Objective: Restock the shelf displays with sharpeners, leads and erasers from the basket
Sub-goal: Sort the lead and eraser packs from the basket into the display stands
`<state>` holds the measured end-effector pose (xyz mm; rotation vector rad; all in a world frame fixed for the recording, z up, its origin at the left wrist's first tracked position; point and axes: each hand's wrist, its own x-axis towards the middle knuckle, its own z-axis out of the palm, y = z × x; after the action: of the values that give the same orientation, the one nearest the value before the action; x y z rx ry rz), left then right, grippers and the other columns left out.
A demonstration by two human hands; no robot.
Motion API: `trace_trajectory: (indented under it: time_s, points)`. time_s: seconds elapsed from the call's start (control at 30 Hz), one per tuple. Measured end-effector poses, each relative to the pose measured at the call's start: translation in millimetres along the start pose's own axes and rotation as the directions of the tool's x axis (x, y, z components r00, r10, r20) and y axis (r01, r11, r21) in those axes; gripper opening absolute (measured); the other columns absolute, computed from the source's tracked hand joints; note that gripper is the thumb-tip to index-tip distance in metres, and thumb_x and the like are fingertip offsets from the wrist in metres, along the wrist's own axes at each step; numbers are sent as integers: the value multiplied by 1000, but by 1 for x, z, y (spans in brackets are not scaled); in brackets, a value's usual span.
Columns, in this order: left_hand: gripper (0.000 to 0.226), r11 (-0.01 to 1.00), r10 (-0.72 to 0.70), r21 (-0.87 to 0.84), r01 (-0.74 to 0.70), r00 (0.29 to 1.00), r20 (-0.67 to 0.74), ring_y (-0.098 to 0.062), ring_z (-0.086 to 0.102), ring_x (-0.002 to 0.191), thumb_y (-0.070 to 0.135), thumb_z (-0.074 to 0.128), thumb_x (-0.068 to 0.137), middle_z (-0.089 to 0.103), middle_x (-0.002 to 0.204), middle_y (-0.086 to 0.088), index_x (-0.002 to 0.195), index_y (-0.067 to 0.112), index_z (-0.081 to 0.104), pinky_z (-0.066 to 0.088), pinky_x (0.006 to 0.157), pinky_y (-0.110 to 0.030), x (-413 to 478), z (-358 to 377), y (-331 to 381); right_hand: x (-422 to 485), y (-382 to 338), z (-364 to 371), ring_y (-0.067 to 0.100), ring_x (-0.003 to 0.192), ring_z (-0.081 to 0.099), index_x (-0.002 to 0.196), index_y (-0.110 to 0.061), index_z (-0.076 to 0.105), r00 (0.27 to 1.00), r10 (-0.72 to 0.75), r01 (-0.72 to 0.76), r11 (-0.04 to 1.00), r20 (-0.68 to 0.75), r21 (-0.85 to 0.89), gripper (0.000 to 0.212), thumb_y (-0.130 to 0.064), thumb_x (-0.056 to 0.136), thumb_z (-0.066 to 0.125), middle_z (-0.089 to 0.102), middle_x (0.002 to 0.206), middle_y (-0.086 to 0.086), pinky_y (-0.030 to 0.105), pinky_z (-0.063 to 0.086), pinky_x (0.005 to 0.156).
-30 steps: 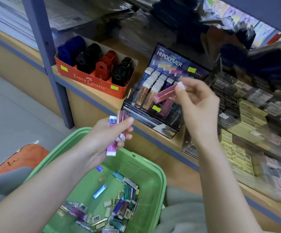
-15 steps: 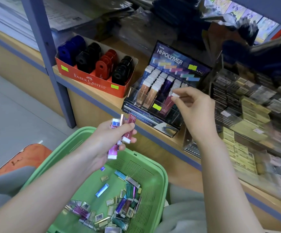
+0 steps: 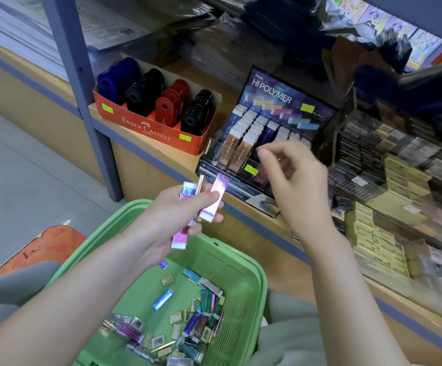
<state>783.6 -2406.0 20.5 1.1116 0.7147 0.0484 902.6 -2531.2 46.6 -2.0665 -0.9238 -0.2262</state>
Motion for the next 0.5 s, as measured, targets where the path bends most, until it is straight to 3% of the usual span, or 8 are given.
trace_trajectory:
  time_s: [0.1, 0.17, 0.23, 0.37, 0.43, 0.5]
  points:
    - [16, 995, 36, 88, -37, 999, 20, -7, 54, 45, 21, 66, 87, 72, 74, -3, 100, 12, 63, 29, 35, -15, -1, 0, 1, -10, -10, 7, 6, 76, 59, 99, -26, 69, 927, 161, -206, 973, 340, 101, 12, -29, 92, 59, 64, 87, -17, 19, 46, 68]
    - [10, 988, 44, 145, -49, 998, 37, -13, 61, 63, 23, 67, 85, 72, 71, 1, 93, 16, 64, 28, 37, -16, -2, 0, 0, -13, -12, 10, 5, 69, 60, 93, -22, 70, 853, 189, -307, 936, 487, 173, 8, -24, 89, 64, 66, 78, -14, 17, 46, 64]
    - [13, 982, 43, 179, -52, 998, 55, -18, 59, 70, 27, 69, 84, 72, 72, 0, 90, 16, 65, 27, 38, -17, -3, 0, 0, -13, -14, 9, 4, 65, 60, 88, -18, 68, 852, 194, -351, 901, 487, 255, 2, -17, 88, 66, 67, 73, -7, 16, 47, 60]
    - [13, 982, 84, 168, -84, 996, 11, -5, 54, 48, 24, 68, 85, 68, 75, -2, 90, 12, 65, 28, 36, -14, -3, 0, 0, -10, -10, -1, 8, 64, 64, 88, -10, 64, 846, 274, -473, 781, 458, 407, 3, -7, 87, 65, 66, 73, 3, 19, 53, 63]
    - [11, 973, 119, 201, -114, 993, -14, -7, 41, 39, 25, 68, 85, 63, 66, 0, 89, 14, 68, 26, 36, -14, -2, -2, 0, -10, -7, -4, 4, 63, 61, 87, -16, 65, 827, 238, -414, 870, 509, 266, 6, -11, 86, 68, 65, 68, -2, 15, 48, 65]
    - [9, 963, 150, 232, -140, 988, -24, -7, 32, 36, 25, 69, 84, 57, 57, 2, 83, 16, 69, 24, 35, -14, -1, -3, 0, -13, -8, -3, 0, 63, 55, 86, -23, 68, 764, 171, -321, 937, 622, 136, 7, -17, 84, 70, 67, 67, -3, 9, 41, 63]
